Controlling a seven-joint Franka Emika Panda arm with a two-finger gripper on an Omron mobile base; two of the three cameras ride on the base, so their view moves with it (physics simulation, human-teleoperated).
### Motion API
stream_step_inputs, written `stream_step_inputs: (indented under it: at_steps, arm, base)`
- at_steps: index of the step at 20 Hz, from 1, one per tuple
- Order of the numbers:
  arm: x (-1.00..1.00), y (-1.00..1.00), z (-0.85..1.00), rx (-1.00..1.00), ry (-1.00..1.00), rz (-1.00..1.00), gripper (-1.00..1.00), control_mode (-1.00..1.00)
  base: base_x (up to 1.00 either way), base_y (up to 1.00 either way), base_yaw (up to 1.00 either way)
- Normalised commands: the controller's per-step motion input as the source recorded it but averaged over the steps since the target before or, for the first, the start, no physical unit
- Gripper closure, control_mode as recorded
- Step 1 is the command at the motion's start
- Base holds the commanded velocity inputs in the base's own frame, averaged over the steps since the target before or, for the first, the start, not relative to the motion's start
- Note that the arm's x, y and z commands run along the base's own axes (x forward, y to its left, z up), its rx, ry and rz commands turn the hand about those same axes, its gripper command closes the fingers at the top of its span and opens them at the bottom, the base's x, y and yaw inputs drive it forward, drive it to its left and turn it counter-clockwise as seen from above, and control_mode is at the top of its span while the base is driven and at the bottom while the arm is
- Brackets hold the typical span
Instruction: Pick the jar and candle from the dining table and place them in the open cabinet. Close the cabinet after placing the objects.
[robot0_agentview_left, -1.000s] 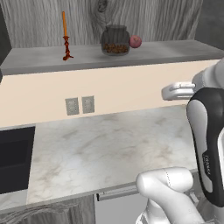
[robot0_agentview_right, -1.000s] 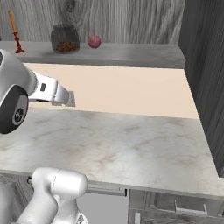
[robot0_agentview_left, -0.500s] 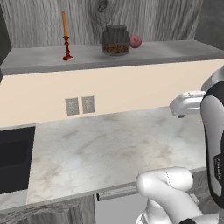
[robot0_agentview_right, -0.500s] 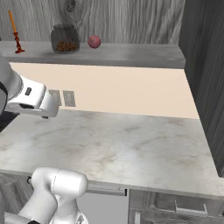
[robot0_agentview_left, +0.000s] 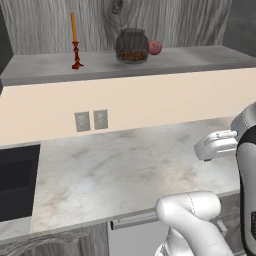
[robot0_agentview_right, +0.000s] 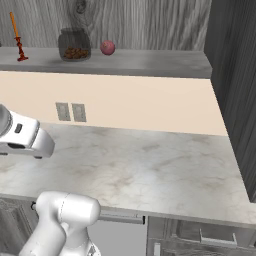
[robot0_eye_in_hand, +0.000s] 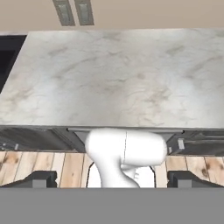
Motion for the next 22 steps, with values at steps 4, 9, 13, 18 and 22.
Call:
stream_step_inputs:
  at_steps: [4,9,13,18,22]
  arm:
    - [-0.11,0.19,-0.08,0.00,0.01,0.03,-1.00,-1.00]
    - [-0.07,0.00,0.00,0.00,0.07,0.00,-1.00,-1.00]
    - [0.00,0.00,0.00,0.00,0.01,0.00,-1.00,-1.00]
    - [0.00,0.00,0.00,0.00,0.00,0.00,-1.00,1.00]
    - [0.00,0.00,0.00,0.00,0.00,0.00,-1.00,1.00]
  base:
    - [0.00,0.00,0.00]
    - [0.00,0.00,0.00]
    - [0.00,0.00,0.00]
    - [-0.26,0.01,0.02]
    - [-0.93,0.00,0.04]
